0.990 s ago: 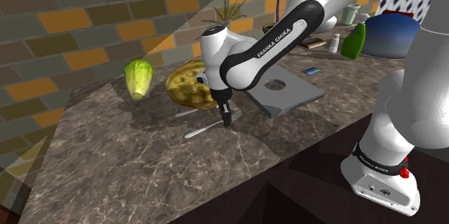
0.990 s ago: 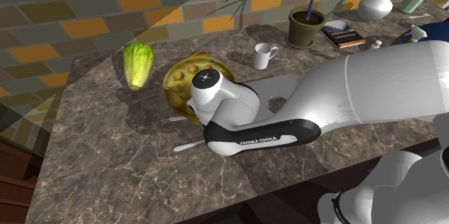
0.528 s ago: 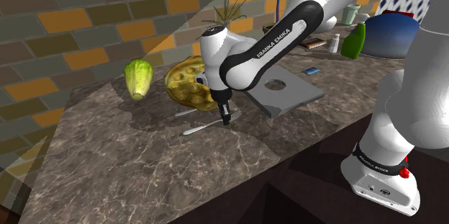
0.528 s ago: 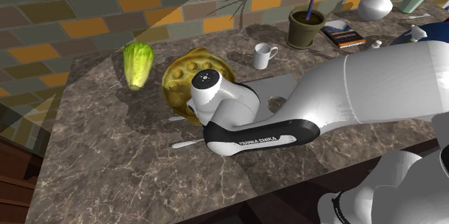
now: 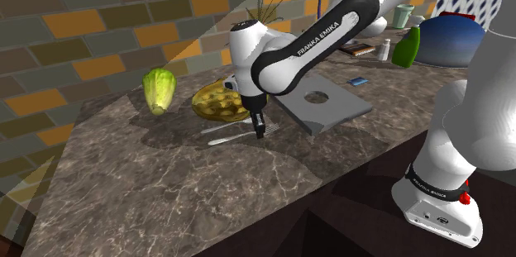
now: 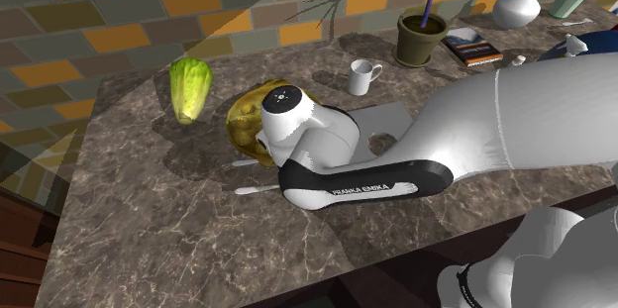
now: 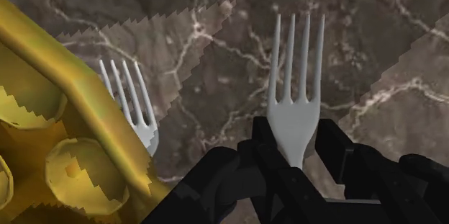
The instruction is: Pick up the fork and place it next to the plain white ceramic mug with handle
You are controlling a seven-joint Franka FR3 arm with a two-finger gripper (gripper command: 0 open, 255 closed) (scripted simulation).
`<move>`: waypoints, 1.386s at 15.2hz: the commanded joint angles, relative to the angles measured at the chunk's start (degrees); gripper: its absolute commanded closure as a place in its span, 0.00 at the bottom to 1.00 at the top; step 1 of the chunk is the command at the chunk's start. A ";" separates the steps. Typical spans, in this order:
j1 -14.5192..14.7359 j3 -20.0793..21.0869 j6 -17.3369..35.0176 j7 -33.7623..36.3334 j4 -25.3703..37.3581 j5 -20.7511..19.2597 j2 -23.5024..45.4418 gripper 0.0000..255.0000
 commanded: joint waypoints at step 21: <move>-0.04 -0.08 -16.63 -1.28 9.87 1.12 -6.78 1.00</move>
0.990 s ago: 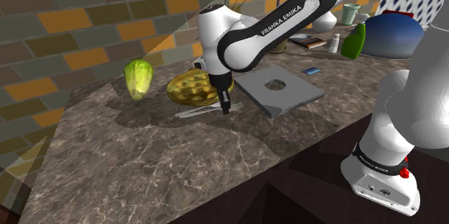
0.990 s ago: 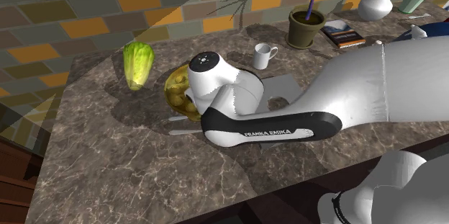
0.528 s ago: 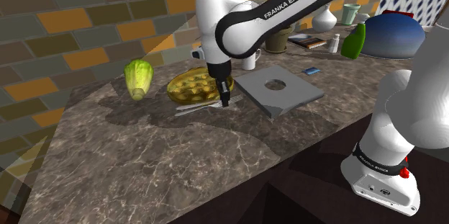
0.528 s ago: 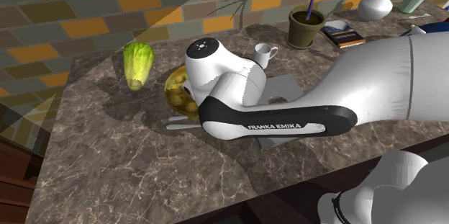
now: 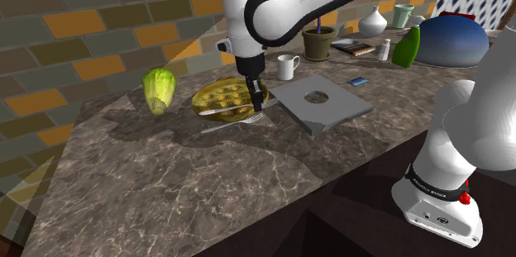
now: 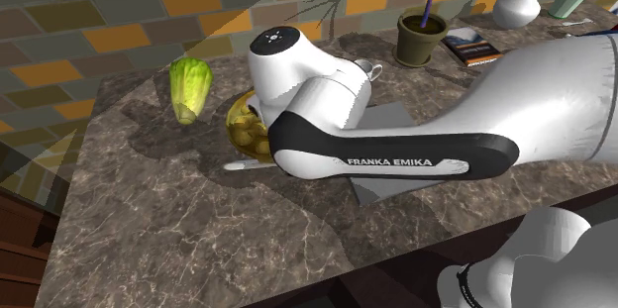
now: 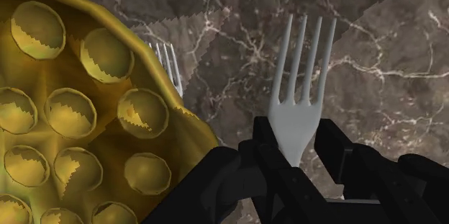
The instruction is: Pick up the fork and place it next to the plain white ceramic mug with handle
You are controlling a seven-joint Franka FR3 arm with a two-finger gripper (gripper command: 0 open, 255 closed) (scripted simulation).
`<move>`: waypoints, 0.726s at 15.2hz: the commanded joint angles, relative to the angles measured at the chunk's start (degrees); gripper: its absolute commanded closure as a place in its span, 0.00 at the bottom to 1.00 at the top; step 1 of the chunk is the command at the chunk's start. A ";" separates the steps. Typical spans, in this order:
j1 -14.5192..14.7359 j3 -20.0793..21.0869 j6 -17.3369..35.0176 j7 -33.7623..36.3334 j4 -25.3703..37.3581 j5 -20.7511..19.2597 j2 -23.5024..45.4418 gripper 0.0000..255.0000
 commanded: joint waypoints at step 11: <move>-2.62 -3.20 -5.21 -5.87 3.90 -0.32 -1.48 1.00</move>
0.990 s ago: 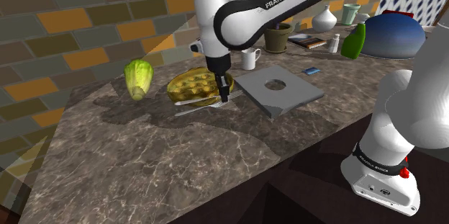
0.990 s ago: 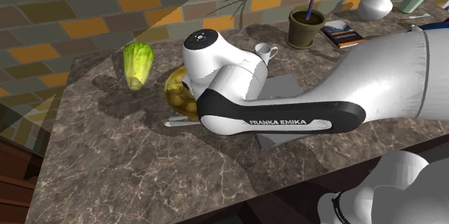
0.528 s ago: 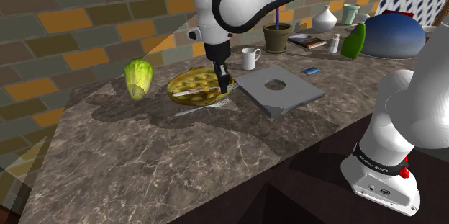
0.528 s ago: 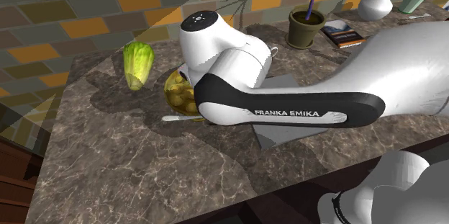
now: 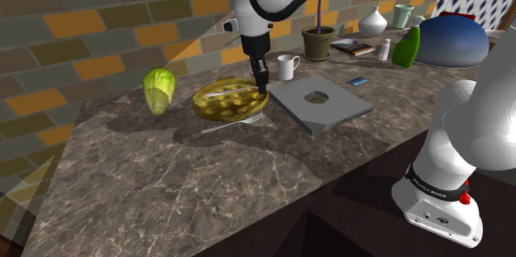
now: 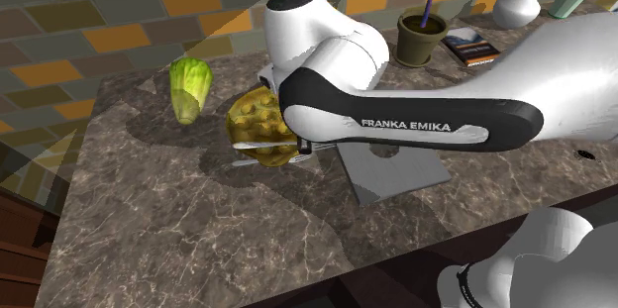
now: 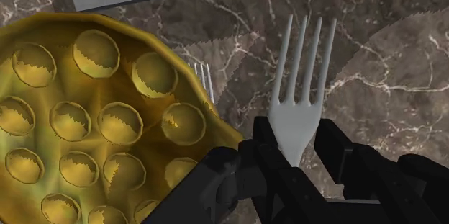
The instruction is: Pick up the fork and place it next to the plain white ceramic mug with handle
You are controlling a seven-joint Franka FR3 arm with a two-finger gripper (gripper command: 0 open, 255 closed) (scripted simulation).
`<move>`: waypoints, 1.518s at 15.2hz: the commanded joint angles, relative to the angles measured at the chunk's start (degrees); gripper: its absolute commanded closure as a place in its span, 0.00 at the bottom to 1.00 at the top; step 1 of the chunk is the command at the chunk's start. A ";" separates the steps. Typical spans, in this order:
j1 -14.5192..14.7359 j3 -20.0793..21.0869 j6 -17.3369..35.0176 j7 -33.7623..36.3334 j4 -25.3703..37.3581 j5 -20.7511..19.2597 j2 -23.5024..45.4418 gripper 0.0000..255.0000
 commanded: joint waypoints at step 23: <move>-14.41 -15.43 0.11 -30.02 14.20 0.71 13.19 1.00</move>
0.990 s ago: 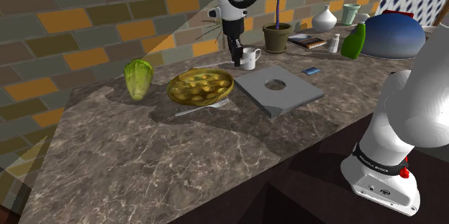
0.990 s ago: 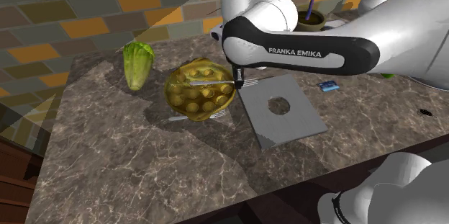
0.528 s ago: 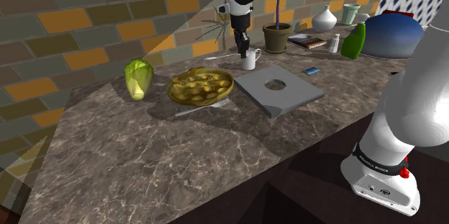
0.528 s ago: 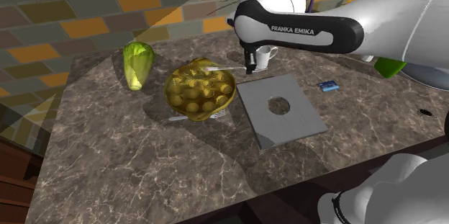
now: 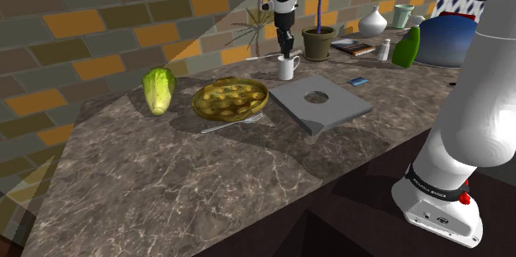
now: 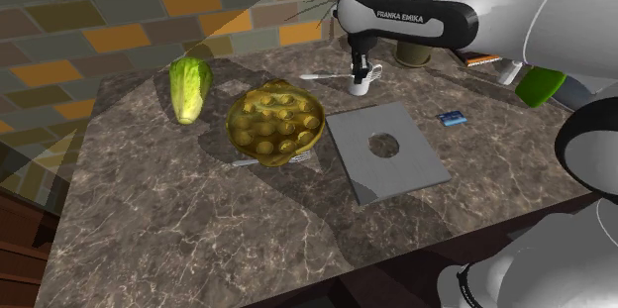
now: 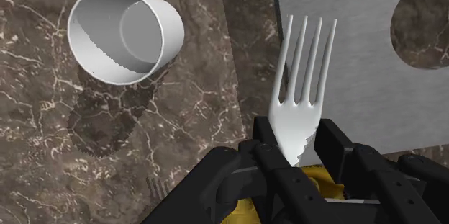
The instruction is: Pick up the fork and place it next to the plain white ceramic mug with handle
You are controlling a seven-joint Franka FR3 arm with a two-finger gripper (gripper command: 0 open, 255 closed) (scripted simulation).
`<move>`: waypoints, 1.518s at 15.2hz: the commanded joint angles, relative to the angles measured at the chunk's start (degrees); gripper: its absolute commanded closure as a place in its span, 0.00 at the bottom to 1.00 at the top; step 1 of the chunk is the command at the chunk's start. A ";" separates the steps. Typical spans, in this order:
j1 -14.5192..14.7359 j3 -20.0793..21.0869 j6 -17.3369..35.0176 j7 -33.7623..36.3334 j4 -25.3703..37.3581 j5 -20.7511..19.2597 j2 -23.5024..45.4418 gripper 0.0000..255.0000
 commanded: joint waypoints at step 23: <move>-0.49 0.02 16.98 -0.63 -11.65 1.14 5.42 1.00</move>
